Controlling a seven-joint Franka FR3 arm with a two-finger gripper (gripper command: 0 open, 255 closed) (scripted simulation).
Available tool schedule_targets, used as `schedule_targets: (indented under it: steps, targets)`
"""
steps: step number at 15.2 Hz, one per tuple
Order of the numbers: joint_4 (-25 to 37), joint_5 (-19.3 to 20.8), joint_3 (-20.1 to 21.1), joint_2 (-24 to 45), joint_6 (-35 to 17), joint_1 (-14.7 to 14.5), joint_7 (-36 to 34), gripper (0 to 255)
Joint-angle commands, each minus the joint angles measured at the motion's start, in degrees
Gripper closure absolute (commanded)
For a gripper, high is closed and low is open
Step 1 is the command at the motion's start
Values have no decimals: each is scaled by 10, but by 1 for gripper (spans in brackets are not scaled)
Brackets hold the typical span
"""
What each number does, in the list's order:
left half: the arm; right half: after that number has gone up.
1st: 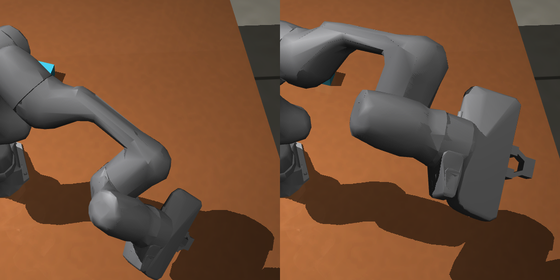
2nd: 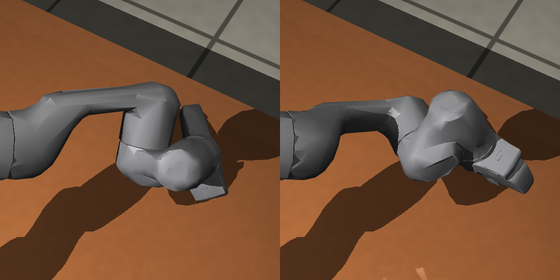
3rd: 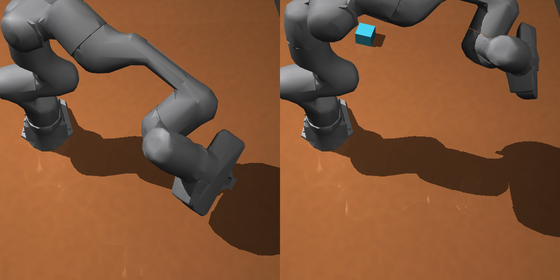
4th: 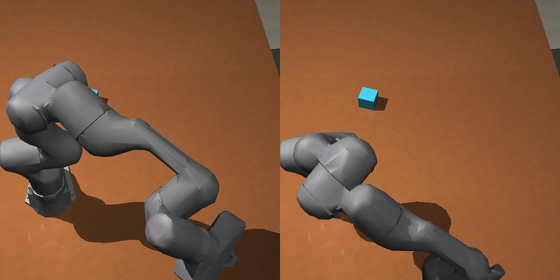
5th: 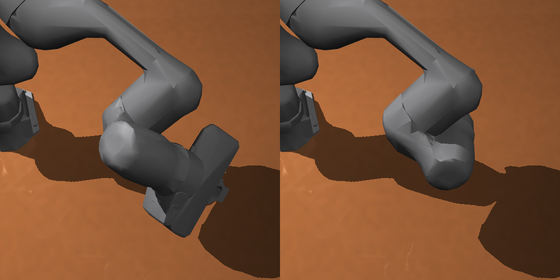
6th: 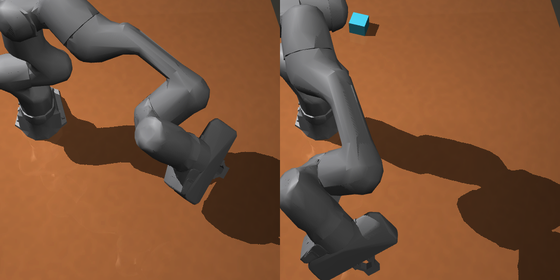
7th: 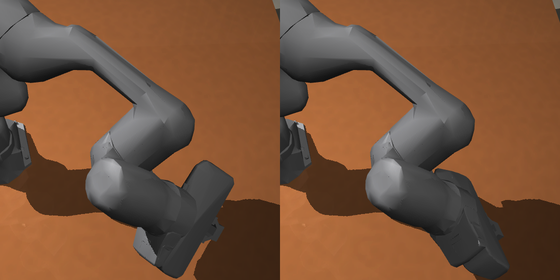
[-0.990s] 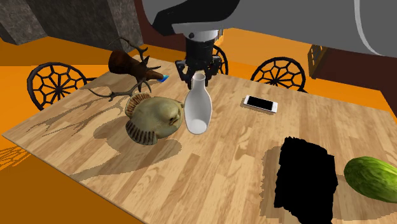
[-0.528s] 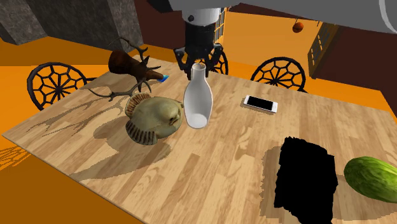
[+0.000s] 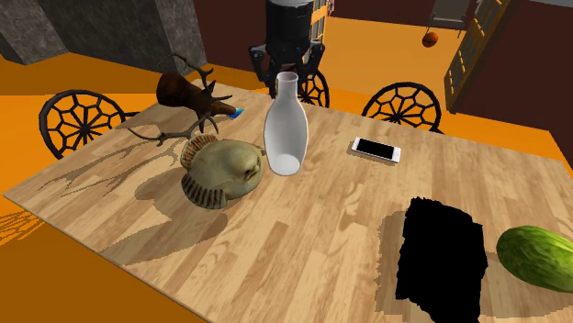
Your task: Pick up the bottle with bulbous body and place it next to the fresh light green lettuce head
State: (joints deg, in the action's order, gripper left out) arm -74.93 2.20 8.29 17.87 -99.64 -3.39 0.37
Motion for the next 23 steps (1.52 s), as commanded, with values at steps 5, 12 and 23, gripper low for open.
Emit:
schedule_targets:
  steps: [5, 12, 23]
  targets:
    - [74, 2, 0, 17, 57, -3, -1, 255]
    - [-88, -25, -20, -101, 13, 47, 65, 255]
    - [-264, -49, -84, -248, -13, 114, 199, 255]
